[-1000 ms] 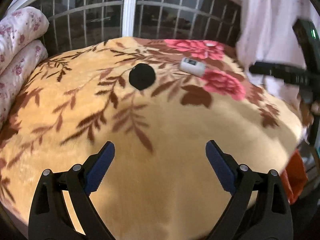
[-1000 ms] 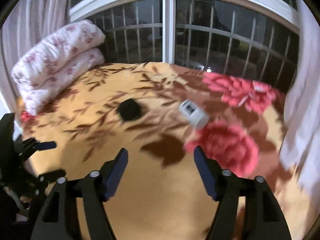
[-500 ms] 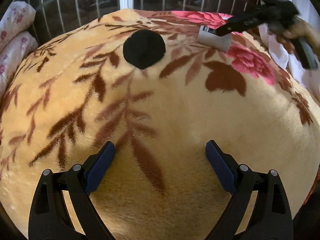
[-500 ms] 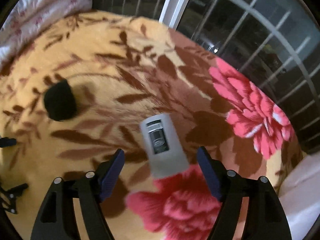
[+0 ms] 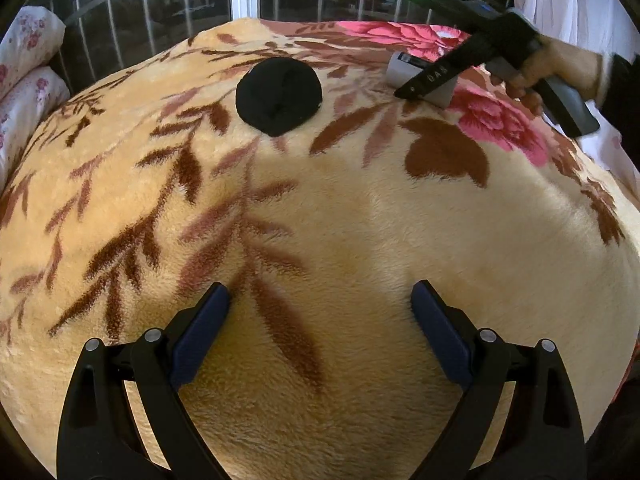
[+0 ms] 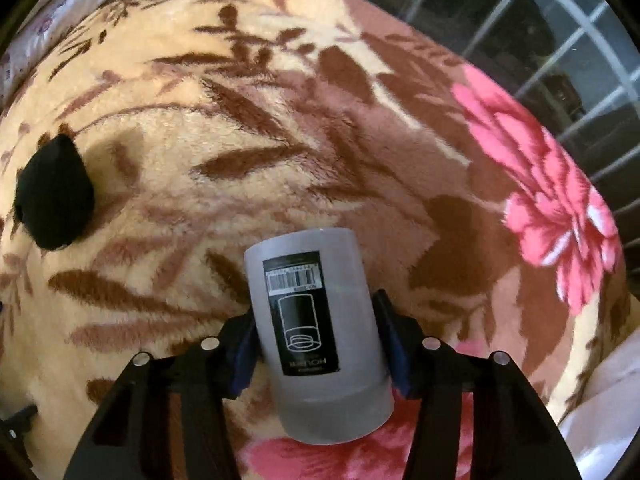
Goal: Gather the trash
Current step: 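Grasp the black sponge ball with the left tool while right holds the cup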
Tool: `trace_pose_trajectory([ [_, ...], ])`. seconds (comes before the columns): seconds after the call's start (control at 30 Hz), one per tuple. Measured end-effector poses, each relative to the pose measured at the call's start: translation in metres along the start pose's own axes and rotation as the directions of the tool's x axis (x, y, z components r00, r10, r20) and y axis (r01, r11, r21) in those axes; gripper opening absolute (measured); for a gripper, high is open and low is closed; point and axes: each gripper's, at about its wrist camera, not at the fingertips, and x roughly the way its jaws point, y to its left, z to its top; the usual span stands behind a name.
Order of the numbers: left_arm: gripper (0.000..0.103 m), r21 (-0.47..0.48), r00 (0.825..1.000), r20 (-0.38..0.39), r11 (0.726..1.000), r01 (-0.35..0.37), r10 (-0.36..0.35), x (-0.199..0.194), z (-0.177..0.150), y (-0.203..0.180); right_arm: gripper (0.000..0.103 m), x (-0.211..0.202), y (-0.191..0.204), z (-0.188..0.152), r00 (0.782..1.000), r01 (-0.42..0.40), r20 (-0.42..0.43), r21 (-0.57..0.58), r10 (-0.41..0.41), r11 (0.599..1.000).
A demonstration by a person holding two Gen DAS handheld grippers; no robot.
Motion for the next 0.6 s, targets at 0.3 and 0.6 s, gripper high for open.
trace_pose_trajectory([
  [0.3,0.091,-0.007,1.0,-0.005,1.0,-0.001,0.001,0.001,0.0,0.001,0.049,-0.054,0.014,-0.064,0.981,-0.064,0.19,0.197,0.026,0.978],
  [0.6,0.091,-0.014,0.999,-0.034,1.0,0.014,-0.015,-0.003,0.008,0.005,0.049,-0.107,0.046,-0.156,0.906,-0.31,0.401,0.41,0.136,0.858],
])
